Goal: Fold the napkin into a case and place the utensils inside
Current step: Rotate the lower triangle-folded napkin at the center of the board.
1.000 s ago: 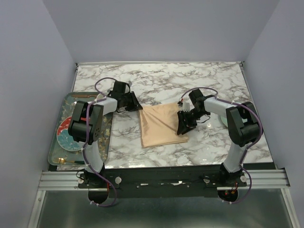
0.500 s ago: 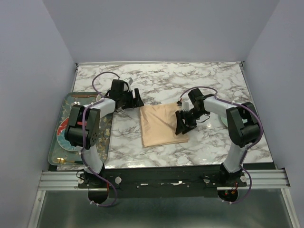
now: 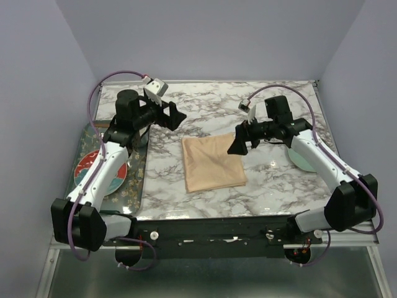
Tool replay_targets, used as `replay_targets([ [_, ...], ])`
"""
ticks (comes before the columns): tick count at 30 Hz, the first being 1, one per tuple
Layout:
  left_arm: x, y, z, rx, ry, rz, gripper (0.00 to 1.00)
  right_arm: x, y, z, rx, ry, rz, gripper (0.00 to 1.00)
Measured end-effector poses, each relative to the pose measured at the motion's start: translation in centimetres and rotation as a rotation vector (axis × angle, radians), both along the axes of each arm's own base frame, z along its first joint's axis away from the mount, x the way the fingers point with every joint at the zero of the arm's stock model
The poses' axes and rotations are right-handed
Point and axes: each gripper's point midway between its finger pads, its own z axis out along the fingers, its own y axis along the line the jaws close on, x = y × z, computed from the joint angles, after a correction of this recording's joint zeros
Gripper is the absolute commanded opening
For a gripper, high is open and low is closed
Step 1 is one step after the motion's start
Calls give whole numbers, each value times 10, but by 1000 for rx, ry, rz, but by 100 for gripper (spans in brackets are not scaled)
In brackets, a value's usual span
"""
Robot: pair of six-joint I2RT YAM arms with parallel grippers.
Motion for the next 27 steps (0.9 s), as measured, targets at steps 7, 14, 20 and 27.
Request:
replay_targets([
  [7,12,-47,-57,-128,332,-201,63,-4,27,-39,109,271,59,99],
  [14,-22,-76,-175,-274,850,-197,49,-42,24,-100,98,620,-3,79],
  [20,-11,-79,-210,-284,941,-154,44,-51,19,-127,51,722,-44,54],
  [27,-15,-68,-245,-233,1031,-66,41,-60,1,-163,-96,799,-107,47],
])
